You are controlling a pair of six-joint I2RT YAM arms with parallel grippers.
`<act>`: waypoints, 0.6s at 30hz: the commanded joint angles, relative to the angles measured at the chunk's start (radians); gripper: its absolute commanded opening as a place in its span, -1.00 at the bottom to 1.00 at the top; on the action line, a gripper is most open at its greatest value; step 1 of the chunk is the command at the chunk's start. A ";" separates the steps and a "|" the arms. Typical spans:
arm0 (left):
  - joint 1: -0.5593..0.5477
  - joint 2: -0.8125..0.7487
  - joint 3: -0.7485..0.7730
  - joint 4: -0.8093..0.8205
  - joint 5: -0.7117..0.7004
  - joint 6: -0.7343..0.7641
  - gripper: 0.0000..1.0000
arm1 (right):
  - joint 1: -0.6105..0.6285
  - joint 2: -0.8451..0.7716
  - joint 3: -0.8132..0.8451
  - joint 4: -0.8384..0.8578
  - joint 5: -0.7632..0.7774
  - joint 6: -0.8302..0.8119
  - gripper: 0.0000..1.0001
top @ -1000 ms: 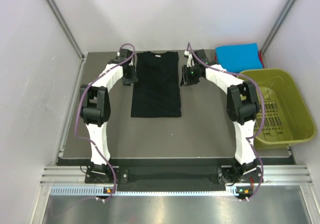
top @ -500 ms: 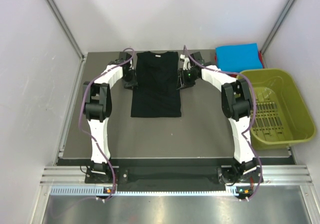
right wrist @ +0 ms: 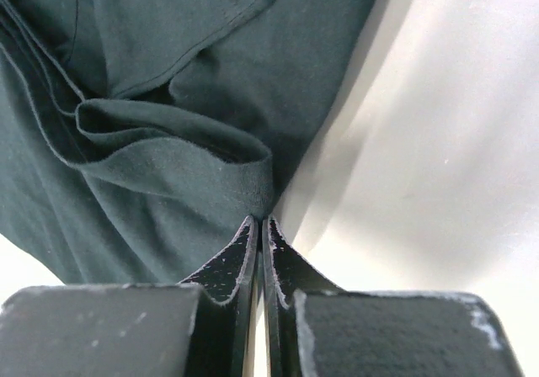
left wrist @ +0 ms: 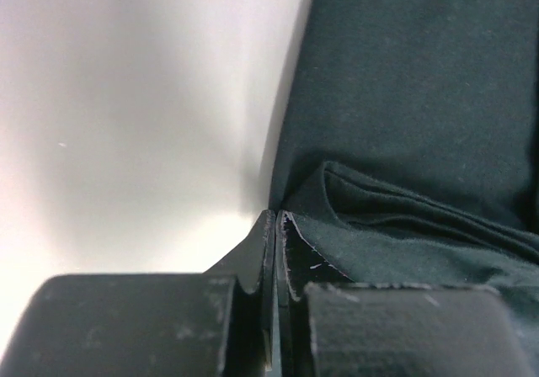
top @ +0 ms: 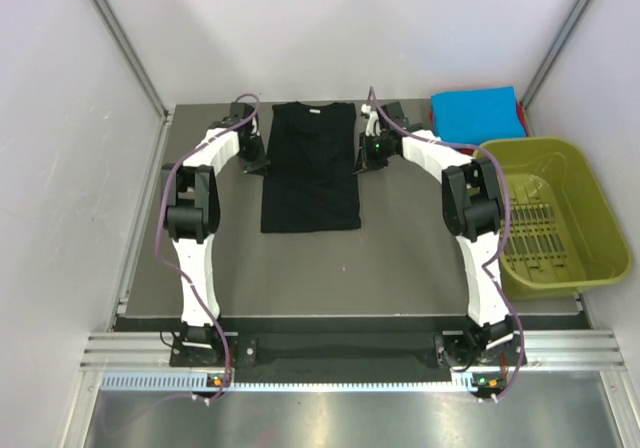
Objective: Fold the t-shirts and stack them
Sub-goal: Fold the tshirt
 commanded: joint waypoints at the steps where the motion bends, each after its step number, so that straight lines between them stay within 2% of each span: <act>1: 0.038 -0.003 -0.018 0.032 -0.035 -0.028 -1.00 | -0.009 0.013 0.009 0.083 0.028 0.030 -1.00; 9: 0.052 0.040 -0.012 0.032 -0.048 -0.045 -1.00 | -0.015 0.051 0.023 0.092 0.062 0.041 -1.00; 11: 0.053 0.045 0.002 0.020 -0.017 -0.045 -0.99 | -0.015 0.051 0.028 0.094 0.047 0.033 -0.89; 12: 0.053 0.040 0.010 0.005 -0.011 -0.045 -0.89 | -0.015 0.043 0.028 0.095 0.044 0.033 -0.70; 13: 0.053 0.032 0.013 -0.004 -0.023 -0.048 -0.76 | -0.015 0.036 0.028 0.089 0.042 0.033 -0.60; 14: 0.053 0.010 0.014 -0.011 -0.034 -0.048 -0.45 | -0.015 0.027 0.026 0.085 0.042 0.028 -0.53; 15: 0.053 -0.006 0.017 -0.024 -0.049 -0.048 -0.38 | -0.015 0.001 0.022 0.065 0.039 0.025 -0.41; 18: 0.053 -0.066 0.030 -0.075 -0.074 -0.042 -0.28 | -0.015 -0.093 -0.052 0.033 0.030 0.018 -0.27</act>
